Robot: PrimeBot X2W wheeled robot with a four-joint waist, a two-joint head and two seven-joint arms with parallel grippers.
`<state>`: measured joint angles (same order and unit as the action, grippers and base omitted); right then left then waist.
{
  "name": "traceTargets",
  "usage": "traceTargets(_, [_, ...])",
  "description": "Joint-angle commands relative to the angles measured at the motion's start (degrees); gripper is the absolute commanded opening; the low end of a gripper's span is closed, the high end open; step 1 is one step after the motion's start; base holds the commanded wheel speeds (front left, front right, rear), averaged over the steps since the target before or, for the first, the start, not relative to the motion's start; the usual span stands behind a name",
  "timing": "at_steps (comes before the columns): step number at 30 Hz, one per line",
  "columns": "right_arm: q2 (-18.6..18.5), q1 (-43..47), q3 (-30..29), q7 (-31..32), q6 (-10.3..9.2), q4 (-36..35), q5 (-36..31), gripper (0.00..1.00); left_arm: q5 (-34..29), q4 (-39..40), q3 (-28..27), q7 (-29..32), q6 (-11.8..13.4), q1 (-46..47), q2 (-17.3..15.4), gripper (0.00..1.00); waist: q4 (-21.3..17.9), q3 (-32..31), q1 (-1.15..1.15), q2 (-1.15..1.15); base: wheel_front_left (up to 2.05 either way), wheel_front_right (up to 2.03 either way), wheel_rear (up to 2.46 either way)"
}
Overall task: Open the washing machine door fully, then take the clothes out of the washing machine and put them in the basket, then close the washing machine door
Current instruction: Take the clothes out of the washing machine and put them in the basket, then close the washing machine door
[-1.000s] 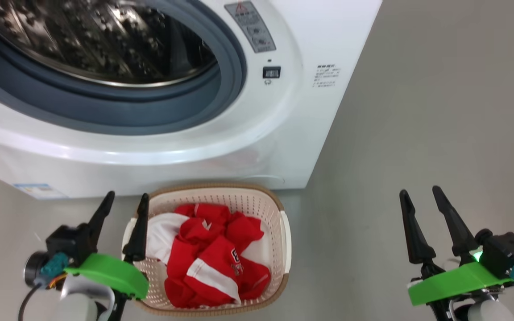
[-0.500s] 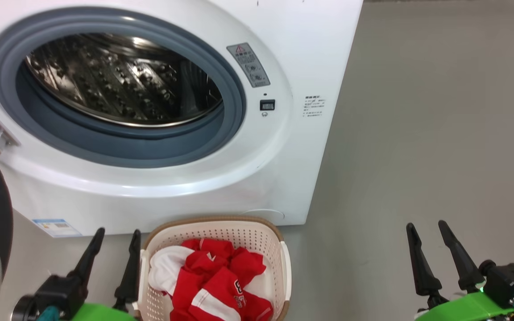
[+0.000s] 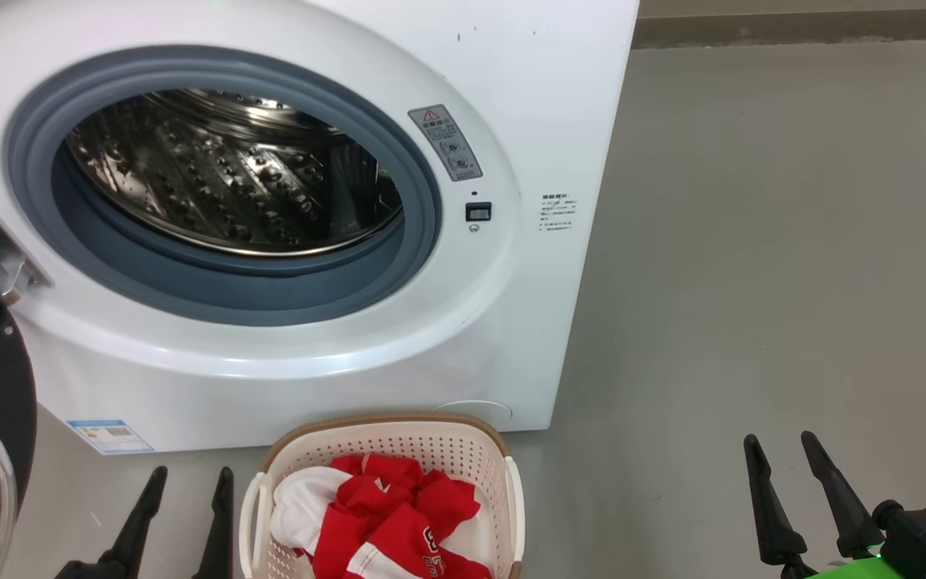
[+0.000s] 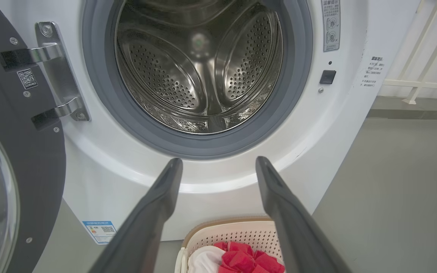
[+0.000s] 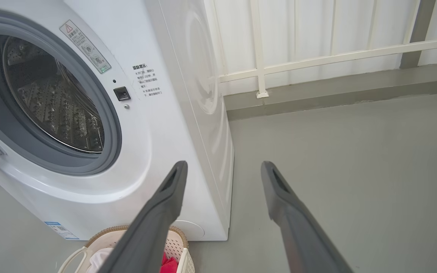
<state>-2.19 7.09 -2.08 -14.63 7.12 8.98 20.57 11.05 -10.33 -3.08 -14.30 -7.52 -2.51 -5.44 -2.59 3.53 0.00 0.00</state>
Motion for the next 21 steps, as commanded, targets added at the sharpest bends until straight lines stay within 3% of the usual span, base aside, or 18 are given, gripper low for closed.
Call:
traceTargets(1, [-0.68,-0.43,1.06,-0.37,0.36,-1.48,-0.68,1.0,-0.43,1.77,-2.16,-0.7,0.03,0.6,-0.29,1.0,-0.02,-0.11,0.0,0.0,0.0,0.0,0.0])
traceTargets(21, [-0.68,-0.62,0.92,-0.37,0.36,-1.83,-0.86,1.0,-0.82,2.27,-1.5,-0.7,0.03,0.79,0.12,1.0,-0.08,0.46,0.0,0.0,-0.05,0.05,0.0])
